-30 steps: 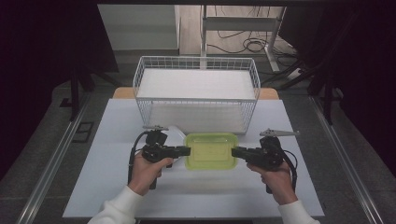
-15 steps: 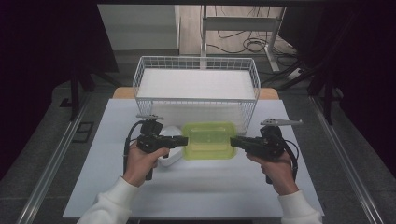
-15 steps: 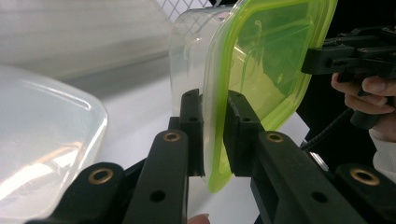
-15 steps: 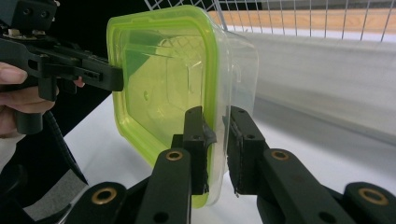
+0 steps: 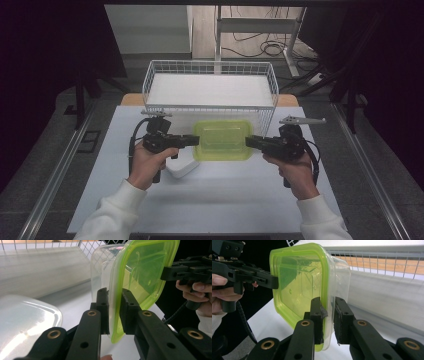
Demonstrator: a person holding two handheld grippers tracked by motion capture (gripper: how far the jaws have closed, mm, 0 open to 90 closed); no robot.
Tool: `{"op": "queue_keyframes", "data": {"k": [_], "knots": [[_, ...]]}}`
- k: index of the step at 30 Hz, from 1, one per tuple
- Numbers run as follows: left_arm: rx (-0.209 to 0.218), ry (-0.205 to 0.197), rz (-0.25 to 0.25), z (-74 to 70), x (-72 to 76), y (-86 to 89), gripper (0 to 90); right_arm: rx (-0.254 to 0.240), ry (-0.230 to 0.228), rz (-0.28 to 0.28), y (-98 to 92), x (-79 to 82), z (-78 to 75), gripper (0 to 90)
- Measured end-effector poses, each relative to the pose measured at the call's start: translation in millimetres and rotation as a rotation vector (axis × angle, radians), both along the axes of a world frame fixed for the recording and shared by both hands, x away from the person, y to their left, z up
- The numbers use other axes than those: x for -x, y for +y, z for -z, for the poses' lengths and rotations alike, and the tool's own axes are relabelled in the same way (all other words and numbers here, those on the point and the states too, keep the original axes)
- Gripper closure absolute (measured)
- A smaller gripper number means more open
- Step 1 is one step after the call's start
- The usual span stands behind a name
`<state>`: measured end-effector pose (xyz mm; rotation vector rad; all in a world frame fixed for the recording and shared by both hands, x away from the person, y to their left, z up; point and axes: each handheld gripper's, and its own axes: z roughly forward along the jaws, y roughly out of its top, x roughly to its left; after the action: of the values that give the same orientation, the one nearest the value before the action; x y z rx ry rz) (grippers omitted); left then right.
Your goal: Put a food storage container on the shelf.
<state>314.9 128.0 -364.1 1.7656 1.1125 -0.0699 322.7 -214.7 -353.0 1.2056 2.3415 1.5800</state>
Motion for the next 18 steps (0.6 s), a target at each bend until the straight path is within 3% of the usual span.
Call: {"op": "queue_keyframes", "data": {"k": [10, 18], "knots": [[0.009, 0.001, -0.007, -11.2, -18.6, 9.1, 79.3, -0.014, 0.001, -0.003, 6.9, -17.3, -8.3, 78.0], [0.011, -0.025, -0.011, -24.7, -30.4, 13.9, 79.3, -0.042, -0.012, -0.001, 11.6, -30.4, -18.4, 78.0]]}}
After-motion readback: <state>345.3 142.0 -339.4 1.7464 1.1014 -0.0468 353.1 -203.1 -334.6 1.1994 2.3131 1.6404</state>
